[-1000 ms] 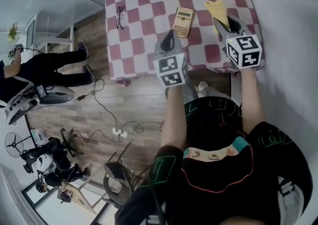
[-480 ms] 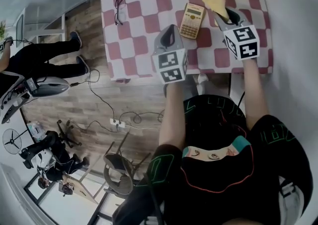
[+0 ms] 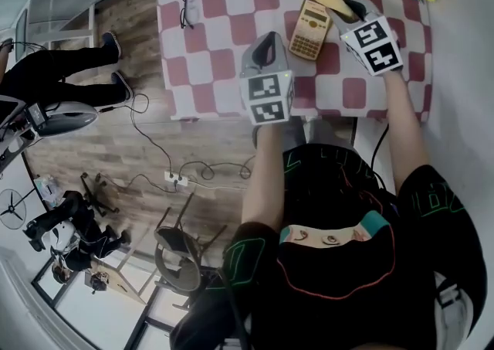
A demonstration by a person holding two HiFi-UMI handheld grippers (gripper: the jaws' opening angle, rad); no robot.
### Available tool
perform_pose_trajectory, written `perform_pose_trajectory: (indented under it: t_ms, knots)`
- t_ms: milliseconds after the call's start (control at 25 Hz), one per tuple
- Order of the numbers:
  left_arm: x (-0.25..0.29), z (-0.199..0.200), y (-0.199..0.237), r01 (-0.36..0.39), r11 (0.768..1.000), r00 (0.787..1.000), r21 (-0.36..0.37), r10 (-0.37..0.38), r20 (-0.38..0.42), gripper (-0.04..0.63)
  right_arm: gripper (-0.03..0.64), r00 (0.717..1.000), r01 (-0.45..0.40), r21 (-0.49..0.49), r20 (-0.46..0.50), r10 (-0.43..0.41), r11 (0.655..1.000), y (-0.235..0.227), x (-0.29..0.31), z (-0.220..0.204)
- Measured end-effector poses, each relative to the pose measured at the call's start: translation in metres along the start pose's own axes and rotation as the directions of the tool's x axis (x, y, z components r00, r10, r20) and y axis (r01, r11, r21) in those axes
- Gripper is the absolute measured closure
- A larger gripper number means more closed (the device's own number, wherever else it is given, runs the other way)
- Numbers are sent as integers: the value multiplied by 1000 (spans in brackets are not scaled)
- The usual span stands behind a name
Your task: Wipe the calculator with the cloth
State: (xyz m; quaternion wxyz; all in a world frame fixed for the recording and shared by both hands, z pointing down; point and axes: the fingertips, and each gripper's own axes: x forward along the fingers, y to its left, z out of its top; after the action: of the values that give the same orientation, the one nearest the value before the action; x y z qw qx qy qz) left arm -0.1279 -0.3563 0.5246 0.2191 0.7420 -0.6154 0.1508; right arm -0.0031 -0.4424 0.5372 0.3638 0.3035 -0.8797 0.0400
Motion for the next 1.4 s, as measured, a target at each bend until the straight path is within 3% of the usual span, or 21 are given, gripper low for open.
perform_pose_trajectory:
  t_ms: [400, 680, 1000, 1240, 1400]
  knots:
    - [2, -4, 13, 0, 1000, 1000, 8, 1, -13, 586, 492, 990, -28, -254, -140, -8, 967, 9, 45, -8]
    - [0, -4, 15, 9, 1000, 999, 7, -8, -32, 586, 495, 986, -23, -386, -161, -43, 922, 28, 51, -13]
    - [-2, -8, 16, 7, 1000, 1000, 20, -6, -30, 586, 495, 983, 15, -462, -155, -97, 887, 41, 49, -16]
    - [-11, -4, 15, -11, 1000, 1000, 12, 11, -13, 586, 508, 990, -25, -476, -134, -44, 879, 71, 37, -17]
    - [-18, -7, 16, -25, 1000, 1000, -3, 25, 1, 586, 506, 990, -9, -479, -128, -59, 878, 80, 31, -19]
